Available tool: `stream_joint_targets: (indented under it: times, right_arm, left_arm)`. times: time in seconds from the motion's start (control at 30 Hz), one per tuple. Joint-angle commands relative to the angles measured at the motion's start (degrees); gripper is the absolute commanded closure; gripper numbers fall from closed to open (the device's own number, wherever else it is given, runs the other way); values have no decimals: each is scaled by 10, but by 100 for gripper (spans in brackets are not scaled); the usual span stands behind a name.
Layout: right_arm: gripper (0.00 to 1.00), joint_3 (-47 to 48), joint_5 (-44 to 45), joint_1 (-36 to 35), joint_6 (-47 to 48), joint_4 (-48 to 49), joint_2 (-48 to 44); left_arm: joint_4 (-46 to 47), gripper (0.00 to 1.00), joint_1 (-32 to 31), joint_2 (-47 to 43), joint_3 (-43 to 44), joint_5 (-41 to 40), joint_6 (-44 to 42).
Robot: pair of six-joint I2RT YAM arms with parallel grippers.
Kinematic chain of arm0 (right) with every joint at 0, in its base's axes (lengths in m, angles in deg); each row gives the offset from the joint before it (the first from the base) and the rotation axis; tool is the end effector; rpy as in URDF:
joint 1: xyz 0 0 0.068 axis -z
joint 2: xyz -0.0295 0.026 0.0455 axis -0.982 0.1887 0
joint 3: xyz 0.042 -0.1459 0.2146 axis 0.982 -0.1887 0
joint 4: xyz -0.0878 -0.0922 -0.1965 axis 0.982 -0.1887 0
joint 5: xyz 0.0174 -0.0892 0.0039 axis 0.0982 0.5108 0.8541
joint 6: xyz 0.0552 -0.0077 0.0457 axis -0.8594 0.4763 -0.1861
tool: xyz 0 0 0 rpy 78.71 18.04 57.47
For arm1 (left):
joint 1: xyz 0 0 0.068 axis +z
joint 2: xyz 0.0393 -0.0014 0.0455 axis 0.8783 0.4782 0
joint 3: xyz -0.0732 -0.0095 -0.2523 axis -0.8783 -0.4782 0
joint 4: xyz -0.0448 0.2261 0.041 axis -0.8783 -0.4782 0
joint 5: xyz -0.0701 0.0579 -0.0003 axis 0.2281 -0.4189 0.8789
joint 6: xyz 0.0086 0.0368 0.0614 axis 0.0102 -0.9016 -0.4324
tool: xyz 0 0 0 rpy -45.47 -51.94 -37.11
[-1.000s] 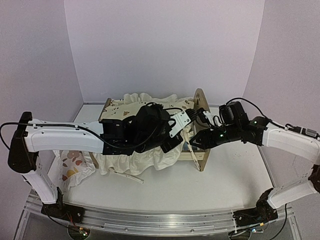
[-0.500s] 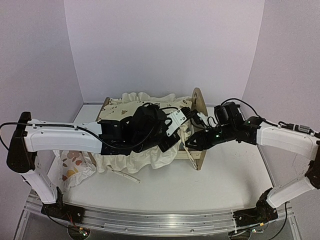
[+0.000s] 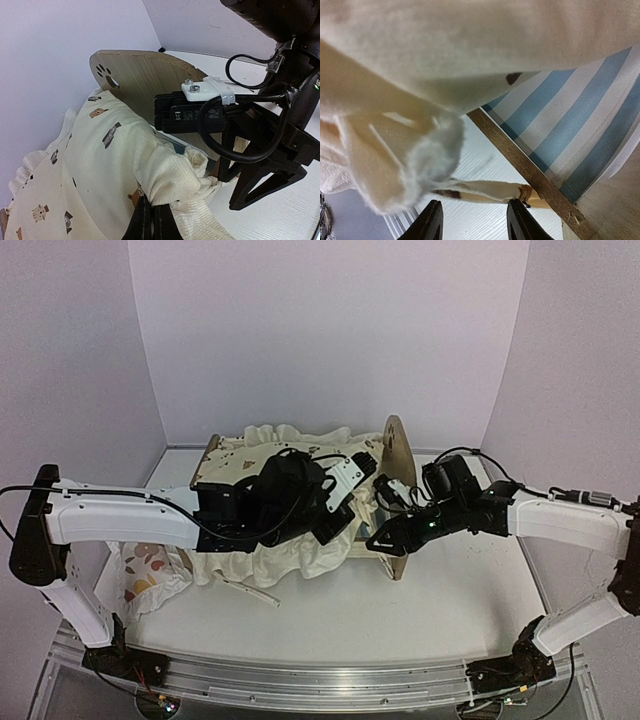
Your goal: Set up the pet bed
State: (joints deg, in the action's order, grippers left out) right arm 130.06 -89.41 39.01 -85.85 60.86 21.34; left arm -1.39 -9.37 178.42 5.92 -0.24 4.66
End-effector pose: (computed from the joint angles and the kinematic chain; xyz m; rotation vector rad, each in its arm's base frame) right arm 0.2079 0.2023 0.2377 -0.8598 2.2276 0.8186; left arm 0.1493 -0.3520 0.3058 1.0429 1.6253 -0.2604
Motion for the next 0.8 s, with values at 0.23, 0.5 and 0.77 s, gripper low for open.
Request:
stream_joint_targets:
  times: [0.23,0.5,0.77]
  right_arm:
    - [64,-13,-3,-1,1,54,-26]
    - [70,-13,-5,-6,-2,75,5]
    - [100,8,-20,-9,-22,85,16]
  left_arm:
    - [59,100,6,-43,-34,-18,40]
    - [59,100,5,-40,-32,-18,42]
    - [63,100,5,-44,-29,-15,41]
